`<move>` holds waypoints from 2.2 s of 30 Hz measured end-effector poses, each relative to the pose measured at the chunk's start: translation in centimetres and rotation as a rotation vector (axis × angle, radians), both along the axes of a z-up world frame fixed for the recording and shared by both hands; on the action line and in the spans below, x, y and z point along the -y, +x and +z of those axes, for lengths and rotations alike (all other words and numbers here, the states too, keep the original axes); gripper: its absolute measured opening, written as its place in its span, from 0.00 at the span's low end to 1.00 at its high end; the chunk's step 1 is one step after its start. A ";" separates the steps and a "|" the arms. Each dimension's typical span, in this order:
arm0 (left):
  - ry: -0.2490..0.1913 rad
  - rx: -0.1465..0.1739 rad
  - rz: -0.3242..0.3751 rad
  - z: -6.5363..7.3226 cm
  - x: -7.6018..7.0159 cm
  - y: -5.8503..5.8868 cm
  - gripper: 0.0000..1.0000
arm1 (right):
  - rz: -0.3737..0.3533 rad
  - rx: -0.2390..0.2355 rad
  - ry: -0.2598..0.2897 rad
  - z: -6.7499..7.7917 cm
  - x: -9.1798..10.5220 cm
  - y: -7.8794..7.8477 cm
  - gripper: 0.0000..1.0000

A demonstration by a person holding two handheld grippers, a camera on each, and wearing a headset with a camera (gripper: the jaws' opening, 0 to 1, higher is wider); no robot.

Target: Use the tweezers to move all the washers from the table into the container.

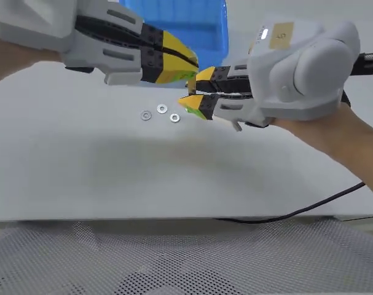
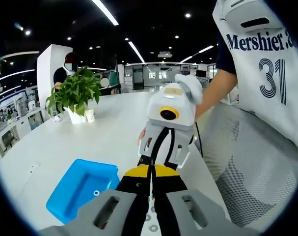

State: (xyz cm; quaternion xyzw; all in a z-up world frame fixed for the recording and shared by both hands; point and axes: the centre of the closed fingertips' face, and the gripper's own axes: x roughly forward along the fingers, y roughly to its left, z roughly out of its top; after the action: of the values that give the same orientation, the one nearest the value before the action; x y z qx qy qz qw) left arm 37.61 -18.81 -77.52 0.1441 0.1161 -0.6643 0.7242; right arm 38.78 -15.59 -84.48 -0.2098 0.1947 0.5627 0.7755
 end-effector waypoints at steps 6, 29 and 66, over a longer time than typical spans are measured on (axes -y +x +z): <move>0.006 0.008 0.002 -0.2 0.0 0.1 0.03 | -0.010 -0.012 0.000 -0.2 0.2 0.0 0.15; 0.015 -0.026 0.003 -0.4 0.6 -0.2 0.03 | -0.002 -0.054 0.004 -0.6 0.3 0.0 0.15; 0.010 0.029 0.001 1.8 0.0 0.2 0.03 | 0.013 -0.006 0.014 1.6 0.1 0.2 0.10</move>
State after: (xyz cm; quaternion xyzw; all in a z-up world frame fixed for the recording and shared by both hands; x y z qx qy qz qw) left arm 37.78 -18.80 -75.67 0.1575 0.1089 -0.6612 0.7253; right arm 38.99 -15.70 -82.89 -0.2042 0.1916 0.5697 0.7727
